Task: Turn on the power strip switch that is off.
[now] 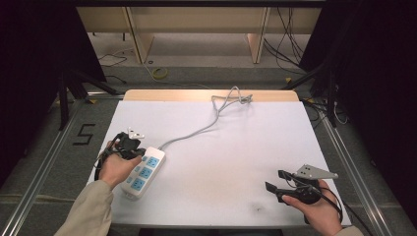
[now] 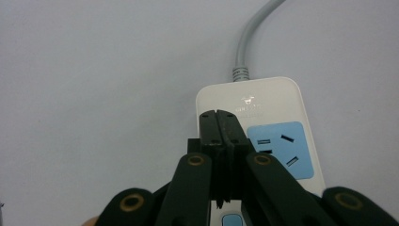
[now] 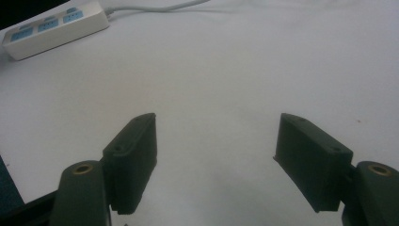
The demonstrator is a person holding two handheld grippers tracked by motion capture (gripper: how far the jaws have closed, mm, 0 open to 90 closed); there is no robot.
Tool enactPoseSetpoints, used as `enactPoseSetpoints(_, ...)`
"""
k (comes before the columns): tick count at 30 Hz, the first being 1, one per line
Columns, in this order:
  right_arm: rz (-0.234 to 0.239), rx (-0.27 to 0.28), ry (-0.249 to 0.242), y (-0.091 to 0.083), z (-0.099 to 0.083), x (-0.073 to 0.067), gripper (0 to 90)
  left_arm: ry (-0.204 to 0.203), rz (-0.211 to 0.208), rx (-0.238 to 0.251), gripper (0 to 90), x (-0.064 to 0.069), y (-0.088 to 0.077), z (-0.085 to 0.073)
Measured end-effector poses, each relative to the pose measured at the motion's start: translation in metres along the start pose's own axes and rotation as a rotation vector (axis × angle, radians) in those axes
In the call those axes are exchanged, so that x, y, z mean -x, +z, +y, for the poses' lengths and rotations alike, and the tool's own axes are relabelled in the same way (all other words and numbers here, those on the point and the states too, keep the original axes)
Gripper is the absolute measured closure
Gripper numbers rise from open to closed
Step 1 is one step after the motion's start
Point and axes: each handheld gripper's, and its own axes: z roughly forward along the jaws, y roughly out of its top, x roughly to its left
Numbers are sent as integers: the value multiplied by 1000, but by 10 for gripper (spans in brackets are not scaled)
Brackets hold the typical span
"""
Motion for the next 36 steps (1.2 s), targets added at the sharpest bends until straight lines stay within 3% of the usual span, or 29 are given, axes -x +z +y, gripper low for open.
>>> enactPoseSetpoints(19, 3, -3, -3, 0, 0, 0, 301, 26, 4, -29, 899, 0, 2, 2)
enactPoseSetpoints(36, 3, -2, -2, 0, 0, 0, 301, 5, -8, -44, 899, -2, 2, 4)
